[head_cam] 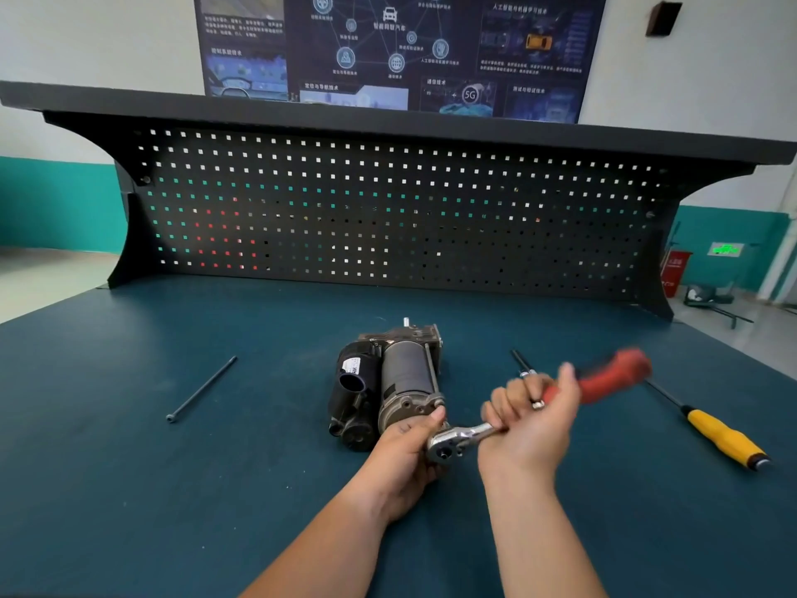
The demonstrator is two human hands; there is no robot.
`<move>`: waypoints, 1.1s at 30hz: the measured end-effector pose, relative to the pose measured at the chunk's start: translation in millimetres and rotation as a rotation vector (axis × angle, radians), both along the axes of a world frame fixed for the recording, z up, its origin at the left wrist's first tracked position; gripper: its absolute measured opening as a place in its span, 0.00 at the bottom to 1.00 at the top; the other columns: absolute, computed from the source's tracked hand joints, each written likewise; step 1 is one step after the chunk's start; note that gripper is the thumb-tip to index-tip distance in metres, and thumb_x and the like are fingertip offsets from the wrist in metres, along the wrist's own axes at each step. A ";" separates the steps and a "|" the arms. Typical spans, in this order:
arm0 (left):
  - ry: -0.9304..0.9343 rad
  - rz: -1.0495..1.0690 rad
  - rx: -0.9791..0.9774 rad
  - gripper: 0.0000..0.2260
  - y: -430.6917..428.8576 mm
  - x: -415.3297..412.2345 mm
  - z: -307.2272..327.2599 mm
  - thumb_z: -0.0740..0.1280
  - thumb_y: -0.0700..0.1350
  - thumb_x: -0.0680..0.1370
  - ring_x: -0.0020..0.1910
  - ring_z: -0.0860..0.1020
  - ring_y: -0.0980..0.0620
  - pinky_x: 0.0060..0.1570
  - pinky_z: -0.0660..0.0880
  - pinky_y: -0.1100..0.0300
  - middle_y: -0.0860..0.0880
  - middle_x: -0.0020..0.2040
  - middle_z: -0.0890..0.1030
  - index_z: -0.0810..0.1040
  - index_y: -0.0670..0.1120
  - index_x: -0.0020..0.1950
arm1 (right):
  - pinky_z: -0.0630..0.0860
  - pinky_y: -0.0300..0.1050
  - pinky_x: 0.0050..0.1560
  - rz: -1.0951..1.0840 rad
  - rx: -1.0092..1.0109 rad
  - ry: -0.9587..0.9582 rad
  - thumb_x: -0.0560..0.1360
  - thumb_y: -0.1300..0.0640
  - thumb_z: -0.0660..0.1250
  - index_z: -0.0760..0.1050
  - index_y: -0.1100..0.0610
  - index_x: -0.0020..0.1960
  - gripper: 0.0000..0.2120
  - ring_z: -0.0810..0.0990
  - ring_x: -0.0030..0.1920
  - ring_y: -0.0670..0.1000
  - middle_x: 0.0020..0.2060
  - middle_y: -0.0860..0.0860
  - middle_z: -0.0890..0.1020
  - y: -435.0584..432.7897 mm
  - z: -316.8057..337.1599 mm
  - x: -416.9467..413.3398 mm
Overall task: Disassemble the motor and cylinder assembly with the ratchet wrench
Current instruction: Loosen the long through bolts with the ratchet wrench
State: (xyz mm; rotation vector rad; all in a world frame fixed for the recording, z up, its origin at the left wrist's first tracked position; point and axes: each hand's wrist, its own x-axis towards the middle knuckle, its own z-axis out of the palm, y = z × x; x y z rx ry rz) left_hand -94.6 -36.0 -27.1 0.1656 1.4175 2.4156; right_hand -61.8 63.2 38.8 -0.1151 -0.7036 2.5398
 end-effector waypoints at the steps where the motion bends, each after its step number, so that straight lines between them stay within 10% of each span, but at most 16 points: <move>1: 0.004 -0.003 -0.007 0.12 -0.1 0.5 0.5 0.69 0.52 0.65 0.29 0.73 0.56 0.33 0.69 0.63 0.51 0.28 0.75 0.78 0.48 0.25 | 0.53 0.35 0.19 -0.005 -0.115 -0.034 0.78 0.46 0.56 0.58 0.51 0.29 0.21 0.55 0.20 0.45 0.21 0.45 0.57 4.1 -7.5 0.7; 9: 0.023 -0.019 -0.034 0.12 -0.7 -1.1 -2.3 0.70 0.54 0.65 0.31 0.78 0.55 0.32 0.73 0.65 0.49 0.31 0.81 0.81 0.46 0.29 | 0.54 0.35 0.18 -0.014 -0.476 -0.124 0.77 0.48 0.56 0.57 0.52 0.33 0.17 0.56 0.19 0.46 0.20 0.45 0.57 8.0 -37.5 -1.3; 28: 0.045 -0.056 -0.113 0.20 -3.1 -2.5 -2.2 0.60 0.40 0.80 0.30 0.78 0.56 0.40 0.72 0.60 0.50 0.31 0.81 0.81 0.47 0.31 | 0.62 0.37 0.27 0.026 1.222 0.037 0.75 0.51 0.67 0.65 0.51 0.30 0.18 0.64 0.21 0.41 0.18 0.42 0.67 -37.3 34.6 -18.1; 33: 0.145 0.116 -0.232 0.06 -11.8 0.1 1.1 0.61 0.35 0.75 0.35 0.71 0.46 0.36 0.67 0.54 0.43 0.34 0.75 0.74 0.41 0.39 | 0.64 0.31 0.27 0.057 1.416 0.077 0.74 0.51 0.68 0.64 0.50 0.28 0.19 0.67 0.23 0.40 0.18 0.39 0.70 -59.3 30.0 -18.6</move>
